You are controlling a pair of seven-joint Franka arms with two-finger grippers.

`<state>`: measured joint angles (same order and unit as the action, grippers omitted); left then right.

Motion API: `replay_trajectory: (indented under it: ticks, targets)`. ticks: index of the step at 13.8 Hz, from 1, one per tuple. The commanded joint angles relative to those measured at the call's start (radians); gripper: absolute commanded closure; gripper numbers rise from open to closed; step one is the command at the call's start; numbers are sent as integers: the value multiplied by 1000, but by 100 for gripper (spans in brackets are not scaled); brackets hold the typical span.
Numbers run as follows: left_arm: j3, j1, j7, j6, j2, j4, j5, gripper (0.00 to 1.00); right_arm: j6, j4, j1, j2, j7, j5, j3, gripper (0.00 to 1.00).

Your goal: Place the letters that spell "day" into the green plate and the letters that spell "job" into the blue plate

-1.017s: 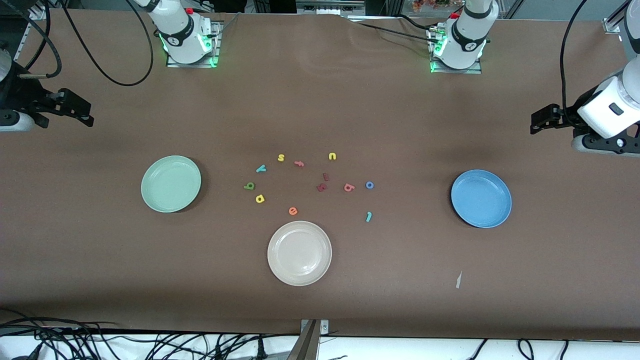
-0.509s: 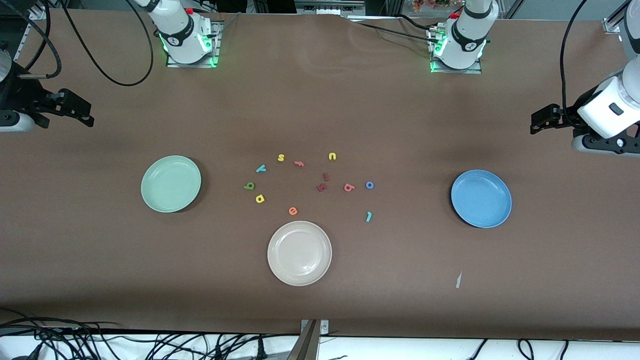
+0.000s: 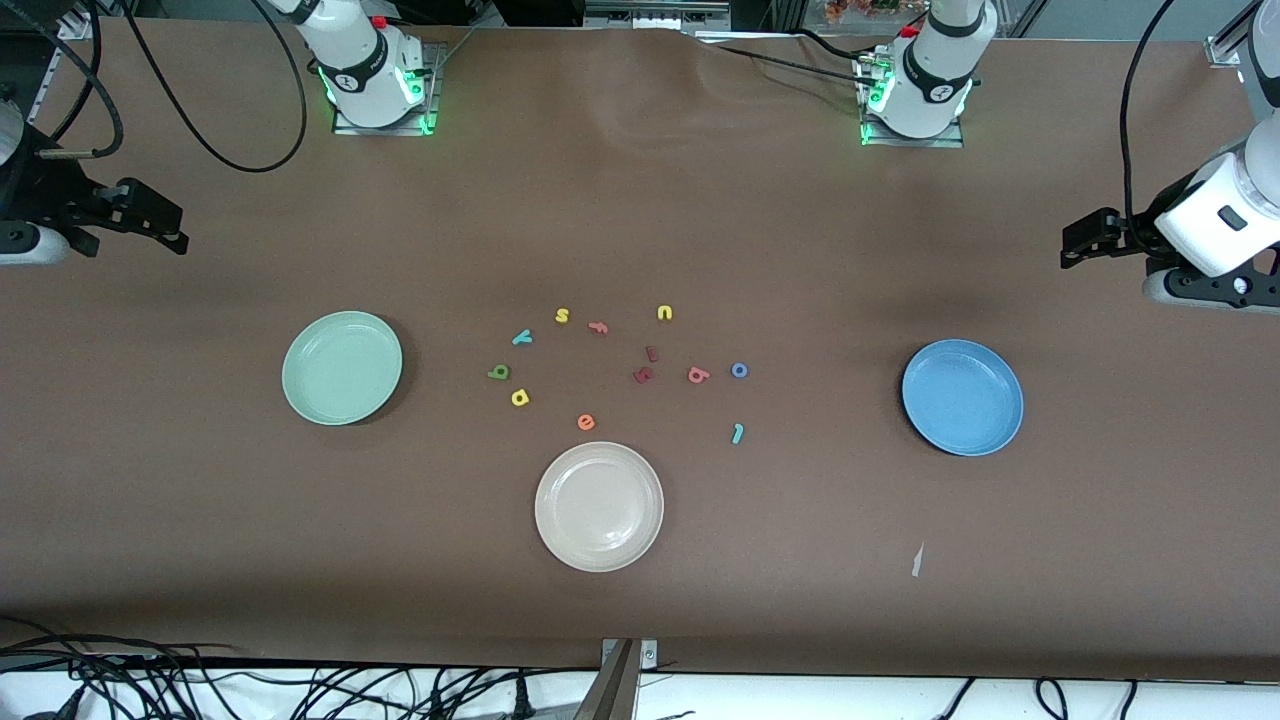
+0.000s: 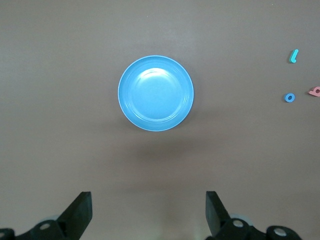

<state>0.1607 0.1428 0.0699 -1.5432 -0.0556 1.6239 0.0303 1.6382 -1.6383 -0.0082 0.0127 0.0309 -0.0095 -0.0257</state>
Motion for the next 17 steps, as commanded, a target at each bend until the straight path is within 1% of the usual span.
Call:
replay_trajectory:
  ticks: [1, 11, 14, 15, 16, 17]
  targets:
    - [2, 6, 22, 11, 8, -4, -21, 0, 0, -6, 1, 7, -13, 13, 3, 0]
    - [2, 4, 22, 11, 3, -3, -21, 0, -1, -8, 1, 9, -14, 13, 3, 0]
    - [10, -9, 18, 12, -49, -4, -14, 0, 5, -8, 1, 7, -14, 13, 3, 0]
    - [8, -9, -28, 11, -81, -7, -13, 0, 14, -6, 2, 4, -14, 13, 1, 0]
    - [8, -11, -118, 9, -108, -24, -18, 0, 17, -3, 2, -9, -13, 13, 0, 0]
    - [8, -11, -160, 11, -143, -45, -21, 0, 37, -3, 2, -17, -13, 13, 0, 0]
